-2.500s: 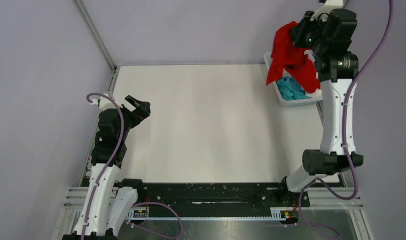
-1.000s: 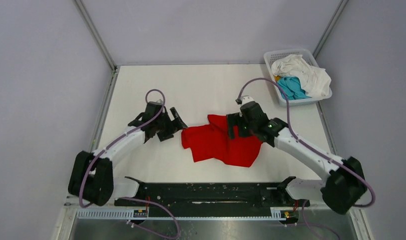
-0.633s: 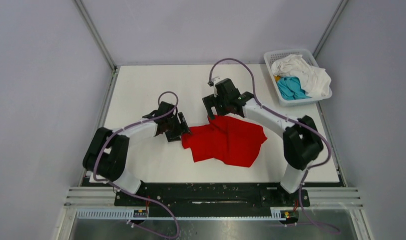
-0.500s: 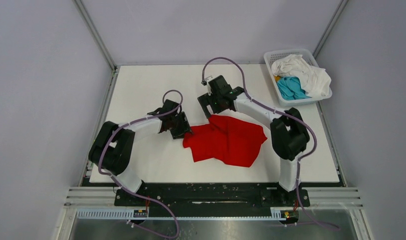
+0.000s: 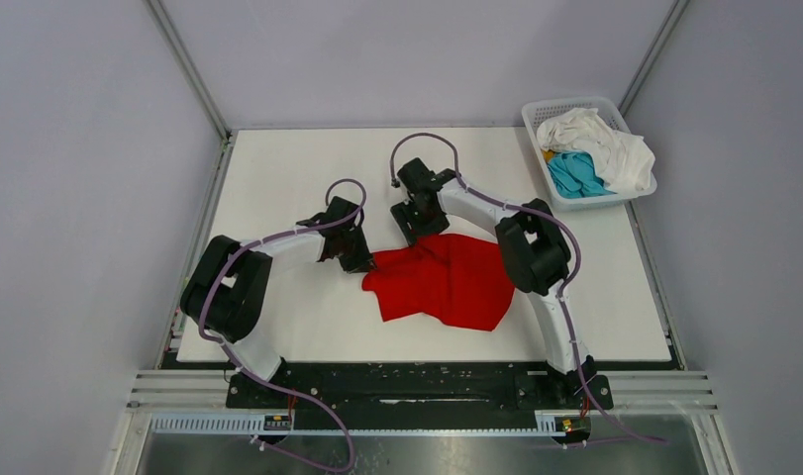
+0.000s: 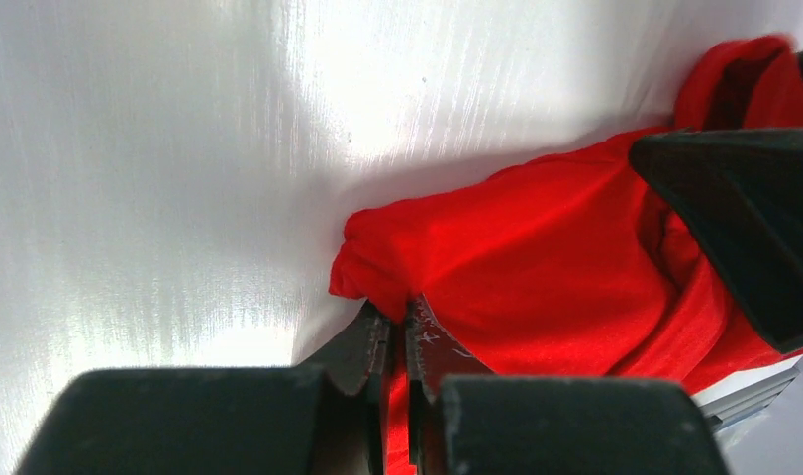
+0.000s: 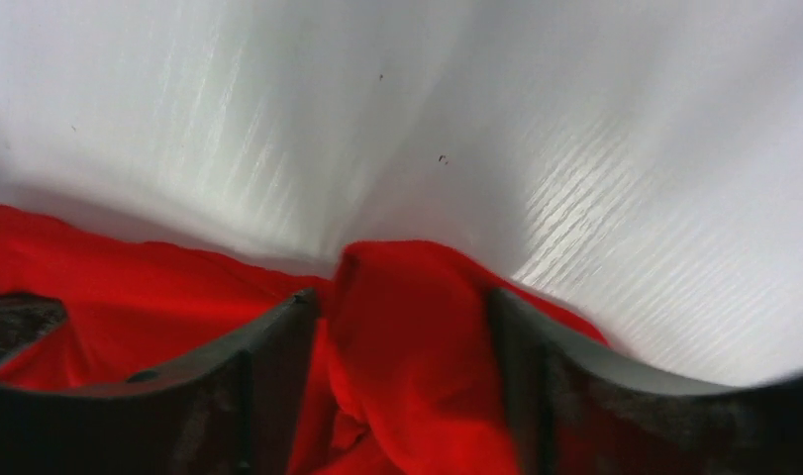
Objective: Fold and stack the t-shirts
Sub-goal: Flatten out the tshirt
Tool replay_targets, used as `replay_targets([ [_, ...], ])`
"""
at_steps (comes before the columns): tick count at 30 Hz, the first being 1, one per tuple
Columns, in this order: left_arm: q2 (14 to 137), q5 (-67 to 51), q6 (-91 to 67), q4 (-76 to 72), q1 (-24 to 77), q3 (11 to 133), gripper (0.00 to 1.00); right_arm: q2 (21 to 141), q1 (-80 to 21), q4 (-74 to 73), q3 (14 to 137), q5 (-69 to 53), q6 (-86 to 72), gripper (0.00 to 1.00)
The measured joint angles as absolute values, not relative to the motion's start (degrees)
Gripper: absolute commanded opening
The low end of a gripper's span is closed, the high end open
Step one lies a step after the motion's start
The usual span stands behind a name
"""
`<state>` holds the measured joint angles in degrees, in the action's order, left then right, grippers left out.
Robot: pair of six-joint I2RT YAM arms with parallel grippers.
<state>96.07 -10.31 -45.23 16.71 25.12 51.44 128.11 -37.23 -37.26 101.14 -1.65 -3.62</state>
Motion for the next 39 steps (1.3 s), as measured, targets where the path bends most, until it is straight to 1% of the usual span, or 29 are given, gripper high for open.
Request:
replay_targets([
  [1, 96.07, -10.26, -45.23, 16.8, 25.12, 51.44, 0.0, 128.11, -37.23, -37.56, 101.14, -1.67, -3.7, 0.28],
  [2, 96.05, -10.2, -45.23, 16.84, 25.12, 51.46, 0.0, 128.09, -37.23, -37.71, 101.14, -1.61, -4.12, 0.18],
  [3, 96.07, -10.07, -45.21, 16.88, 25.12, 51.46, 0.0, 128.09, -37.23, -37.98, 101.14, -1.43, -4.91, 0.12],
  [5, 95.98, -9.63, -45.19, 17.06, 25.12, 51.46, 0.0, 127.92, -37.23, -38.0, 100.86, -0.43, -4.95, 0.08],
  [8, 94.78, -7.86, -45.04, 17.87, 25.21, 51.46, 0.0, 125.49, -37.26, -36.62, 98.19, 2.55, -5.76, 0.05],
  [12, 89.49, -2.74, -44.73, 21.26, 25.34, 51.77, 0.0, 116.79, -37.26, -34.7, 91.72, 8.14, -6.61, 0.04],
  [15, 82.89, 1.91, -44.14, 23.68, 25.34, 52.56, 0.0, 103.74, -37.28, -31.14, 83.72, 13.02, -7.18, 0.05],
  [19, 72.42, 4.54, -43.29, 24.1, 25.71, 54.3, 0.0, 84.88, -37.3, -26.41, 75.2, 17.17, -8.19, 0.07],
  [21, 67.9, 5.48, -42.92, 24.23, 26.02, 55.68, 0.0, 76.09, -36.75, -24.58, 72.34, 18.17, -8.71, 0.09],
  [25, 58.15, 8.8, -41.74, 25.19, 26.17, 59.11, 0.0, 63.02, -35.44, -23.79, 68.86, 19.38, -8.82, 0.1],
  [26, 56.12, 8.88, -41.52, 25.21, 26.22, 59.7, 0.0, 61.1, -35.44, -23.83, 68.55, 18.96, -8.82, 0.09],
  [28, 50.98, 8.75, -40.86, 25.19, 26.68, 61.32, 0.0, 56.01, -35.53, -23.7, 67.94, 16.1, -8.97, 0.0],
  [33, 42.26, 5.28, -39.13, 25.28, 26.92, 67.11, 0.0, 45.78, -35.57, -24.16, 69.3, 5.21, -10.41, 0.0],
  [39, 39.44, -1.28, -36.62, 24.49, 26.92, 76.71, 0.0, 43.0, -35.51, -26.81, 81.12, -7.66, -10.57, 0.0],
])
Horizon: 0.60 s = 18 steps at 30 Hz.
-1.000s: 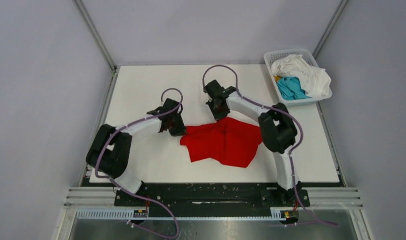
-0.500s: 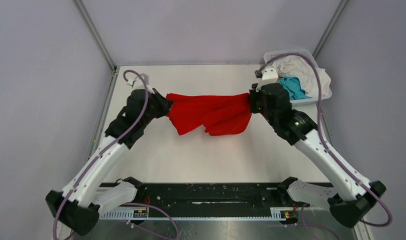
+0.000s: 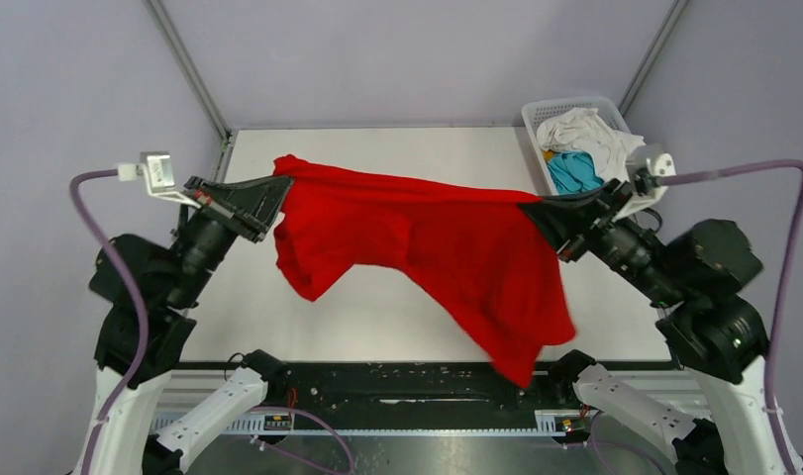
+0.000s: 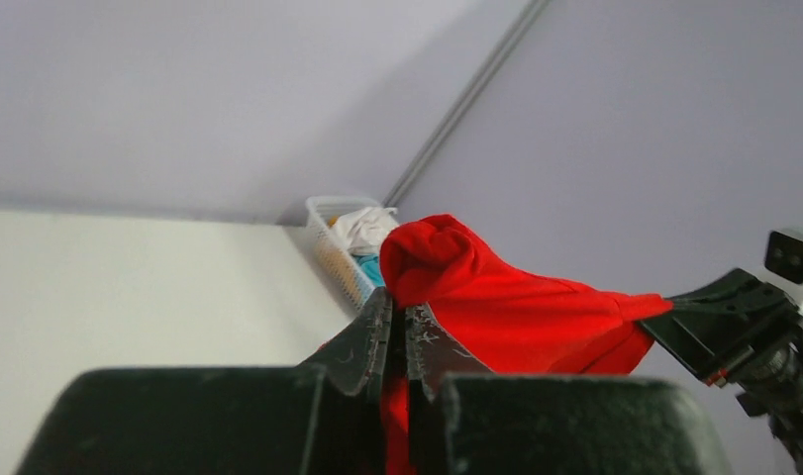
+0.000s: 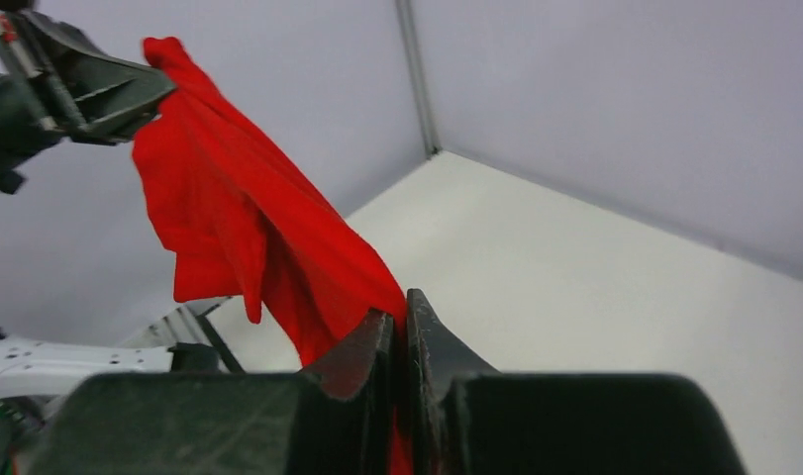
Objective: Fold and stack the t-shirts
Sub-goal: Flatten out the tshirt
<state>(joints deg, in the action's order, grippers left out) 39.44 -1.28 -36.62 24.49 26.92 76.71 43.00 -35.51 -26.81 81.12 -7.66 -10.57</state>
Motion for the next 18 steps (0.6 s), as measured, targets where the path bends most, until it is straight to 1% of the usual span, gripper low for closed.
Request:
replay_targets([
  [5, 37.34, -4.45, -35.57, 23.64, 26.92, 77.54, 0.0, 41.28, -35.51, -28.67, 84.27, -12.71, -9.61, 0.0],
  [12, 38.72, -3.42, -34.89, 24.29, 26.89, 76.86, 0.0, 41.69, -35.44, -31.62, 84.12, -12.69, -8.6, 0.0],
  [18, 38.17, 0.38, -34.81, 24.25, 26.92, 72.62, 0.0, 42.37, -35.42, -31.38, 80.64, -10.26, -7.66, 0.0],
])
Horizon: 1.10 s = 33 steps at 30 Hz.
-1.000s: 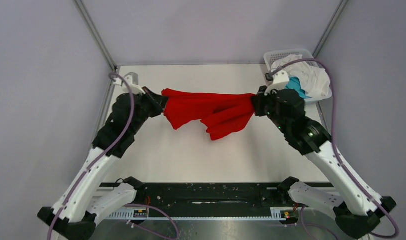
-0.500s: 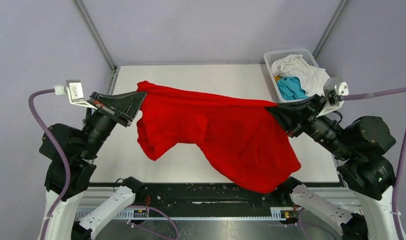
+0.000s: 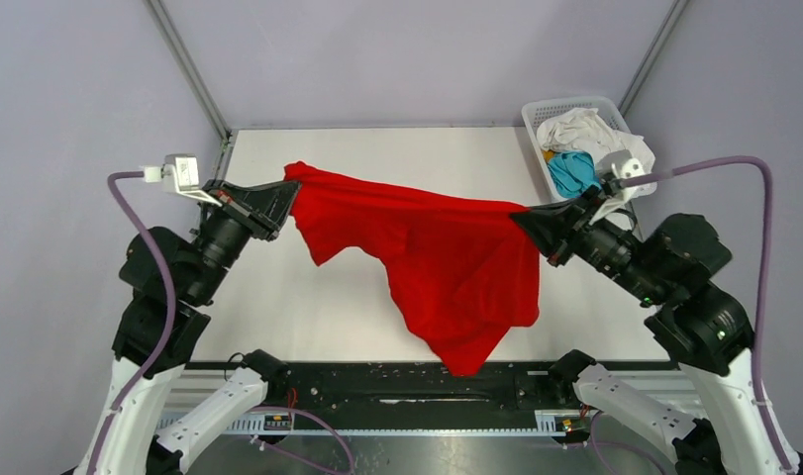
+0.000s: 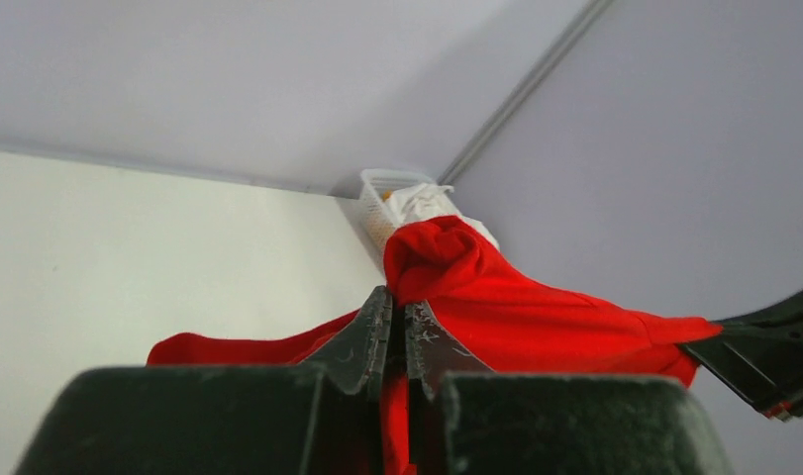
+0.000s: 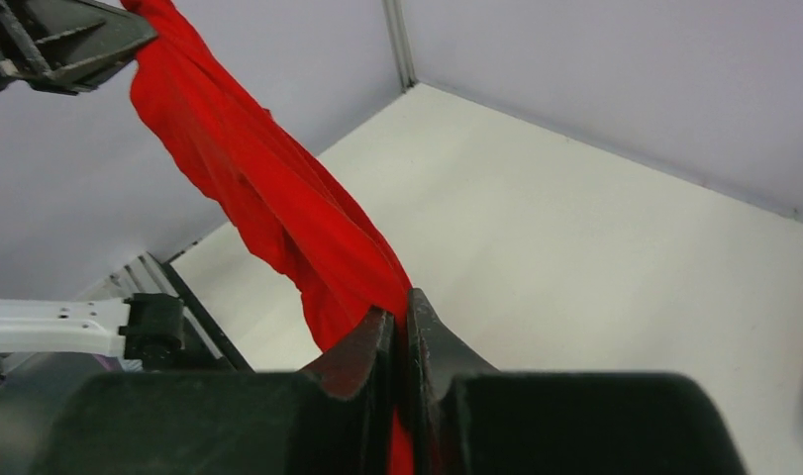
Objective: Fold and stack the t-shirts
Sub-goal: Flatten out the tshirt
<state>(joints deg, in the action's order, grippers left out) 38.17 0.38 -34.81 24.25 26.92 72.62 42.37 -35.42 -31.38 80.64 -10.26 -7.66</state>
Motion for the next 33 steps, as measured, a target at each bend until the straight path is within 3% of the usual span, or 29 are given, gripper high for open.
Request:
replay_targets([
  [8, 41.34, 9.39, -35.03, 24.34, 26.92, 66.63, 0.01, 47.72, -35.4, -29.54, 74.59, -3.11, -6.02, 0.0],
  [14, 52.99, 16.58, -35.44, 22.9, 26.04, 65.25, 0.06, 59.09, -31.79, -26.24, 73.41, 1.91, -4.16, 0.0],
  [15, 56.01, 16.73, -35.66, 22.28, 25.08, 65.28, 0.1, 61.78, -29.89, -25.21, 73.43, 1.08, -4.21, 0.0],
  [16, 59.9, 16.34, -36.03, 21.43, 23.59, 65.49, 0.21, 64.51, -28.03, -24.08, 73.49, -0.1, -4.34, 0.02],
  [17, 64.49, 15.81, -36.36, 20.29, 21.98, 65.93, 0.37, 68.86, -25.52, -22.92, 74.22, -2.15, -4.4, 0.03],
  [18, 68.73, 15.35, -36.18, 19.35, 20.62, 66.5, 0.65, 73.71, -23.7, -21.69, 75.24, -3.92, -4.27, 0.05],
  [19, 73.36, 15.62, -35.73, 18.92, 19.0, 67.81, 0.88, 77.47, -22.57, -21.32, 76.31, -4.21, -3.84, 0.13],
  [20, 79.18, 15.33, -35.48, 18.83, 16.95, 70.39, 0.96, 82.15, -21.34, -21.41, 78.17, -4.29, -3.36, 0.32],
  [24, 101.95, 12.47, -34.94, 21.69, 11.25, 87.07, 0.99, 106.74, -18.04, -26.48, 97.36, -3.01, -2.07, 0.82],
  [26, 108.51, 9.87, -34.89, 23.42, 10.46, 93.6, 0.99, 115.94, -17.43, -29.71, 107.5, -1.45, -2.57, 0.98],
  [29, 109.8, 5.21, -34.76, 24.38, 10.74, 93.27, 0.99, 120.55, -16.97, -33.41, 111.39, 1.19, -3.29, 1.0],
  [33, 105.01, -1.85, -34.37, 22.0, 11.53, 84.27, 0.99, 114.19, -16.93, -32.01, 99.94, 5.63, -5.15, 0.99],
])
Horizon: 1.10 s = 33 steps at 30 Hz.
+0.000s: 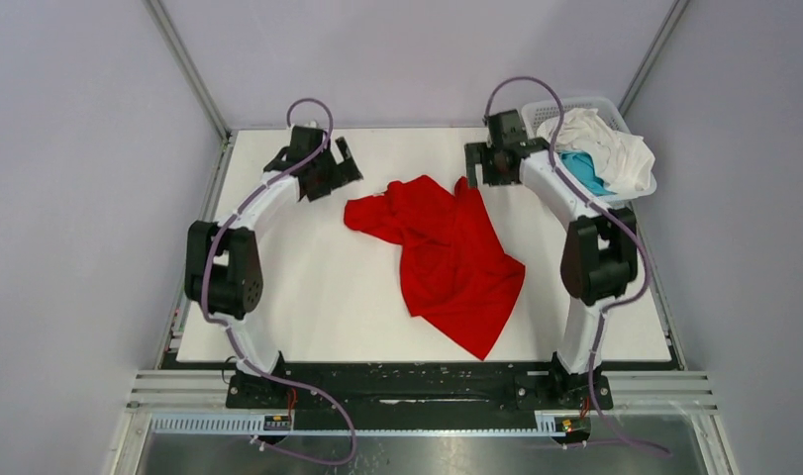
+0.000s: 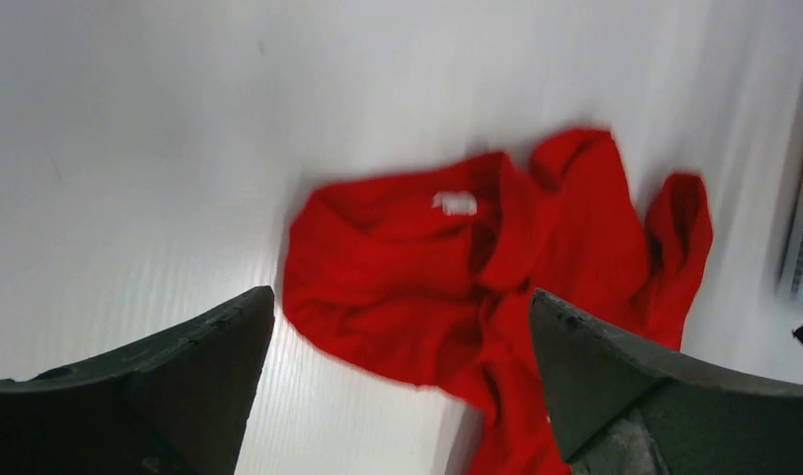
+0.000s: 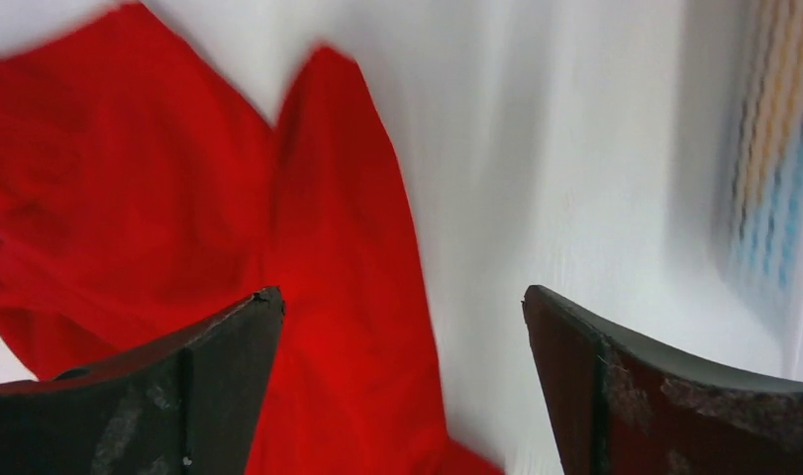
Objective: Fold and stack the t-shirts
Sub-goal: Flatten out the tshirt
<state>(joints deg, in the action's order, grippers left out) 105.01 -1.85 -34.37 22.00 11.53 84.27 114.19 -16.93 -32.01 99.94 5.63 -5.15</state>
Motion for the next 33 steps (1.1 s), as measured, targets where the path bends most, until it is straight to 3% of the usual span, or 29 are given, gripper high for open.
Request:
replay_targets([
  [5, 100.42, -7.07, -31.48, 21.58, 14.72, 74.24, 0.94, 97.14, -16.91, -28.18, 77.67, 9.06, -10.46, 1.0],
  [15, 103.04, -2.79, -28.67, 25.04, 20.45, 72.49, 0.83, 71.18, -16.91, -21.41, 46.11, 2.24, -20.01, 1.0],
  [19, 103.7, -0.34, -30.76, 26.17, 18.79, 71.42, 0.72, 65.65, -16.91, -21.78, 40.91, 0.54, -21.02, 0.99],
  [33, 111.18, -2.74, -38.52, 21.58, 12.95, 73.28, 0.5, 57.21, -16.91, -23.49, 37.5, 0.56, -21.04, 0.99],
])
